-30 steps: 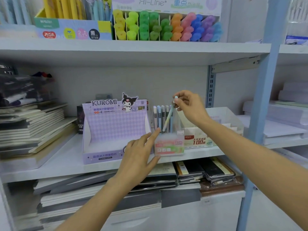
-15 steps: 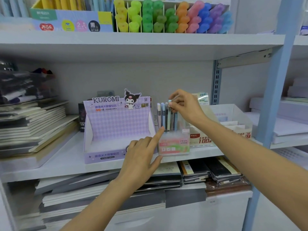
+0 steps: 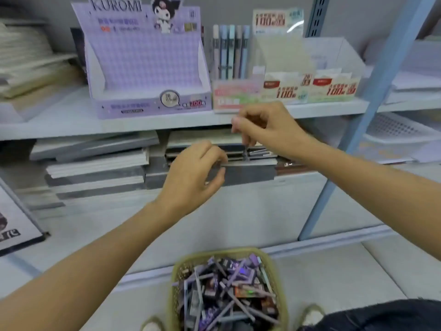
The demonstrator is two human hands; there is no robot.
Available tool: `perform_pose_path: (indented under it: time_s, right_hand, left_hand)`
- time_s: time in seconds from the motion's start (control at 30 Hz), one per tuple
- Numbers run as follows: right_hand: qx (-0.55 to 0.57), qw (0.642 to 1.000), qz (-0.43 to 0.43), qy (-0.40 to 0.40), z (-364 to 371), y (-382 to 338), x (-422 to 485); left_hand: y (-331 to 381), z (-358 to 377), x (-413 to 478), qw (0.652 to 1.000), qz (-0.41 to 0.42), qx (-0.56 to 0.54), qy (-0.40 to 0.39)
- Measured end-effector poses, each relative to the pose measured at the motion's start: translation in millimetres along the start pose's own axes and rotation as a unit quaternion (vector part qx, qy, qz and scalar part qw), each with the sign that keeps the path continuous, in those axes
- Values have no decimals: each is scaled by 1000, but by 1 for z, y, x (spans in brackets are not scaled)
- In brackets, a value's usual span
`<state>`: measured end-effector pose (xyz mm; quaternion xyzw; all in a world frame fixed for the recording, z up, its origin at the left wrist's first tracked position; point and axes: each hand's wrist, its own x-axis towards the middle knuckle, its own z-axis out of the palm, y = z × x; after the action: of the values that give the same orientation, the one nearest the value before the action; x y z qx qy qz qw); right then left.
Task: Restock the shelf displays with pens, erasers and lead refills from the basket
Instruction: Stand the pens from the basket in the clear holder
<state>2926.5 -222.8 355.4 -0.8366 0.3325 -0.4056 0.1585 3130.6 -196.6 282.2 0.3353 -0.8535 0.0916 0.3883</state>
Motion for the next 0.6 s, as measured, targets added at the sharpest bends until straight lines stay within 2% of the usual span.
perform_pose_path:
  time_s: [0.07, 0.13, 0.2, 0.33, 0.43, 0.5, 0.6]
  right_hand:
    - [2, 989, 93, -118, 37, 29, -47]
    - [2, 954, 203, -221, 75, 64, -90]
    - [3, 910, 277, -309, 109, 94, -129]
    - [-19, 835, 350, -423, 170, 131, -199]
    - [-44, 787, 373, -489, 206, 147, -239]
    - [-74, 775, 379, -501, 222, 155, -257]
    - [-106, 780, 391, -477, 241, 164, -278]
  left_hand:
    - [6, 36, -39, 983, -65, -60, -158]
    - [9, 75, -80, 928, -144, -92, -332]
    - [10, 110, -123, 871, -194, -111, -438]
    - [18, 162, -206, 797, -274, -128, -522]
    - [23, 184, -249, 766, -316, -118, -547]
    - [26, 193, -267, 756, -337, -114, -549]
    - [29, 202, -279, 758, -332, -98, -553]
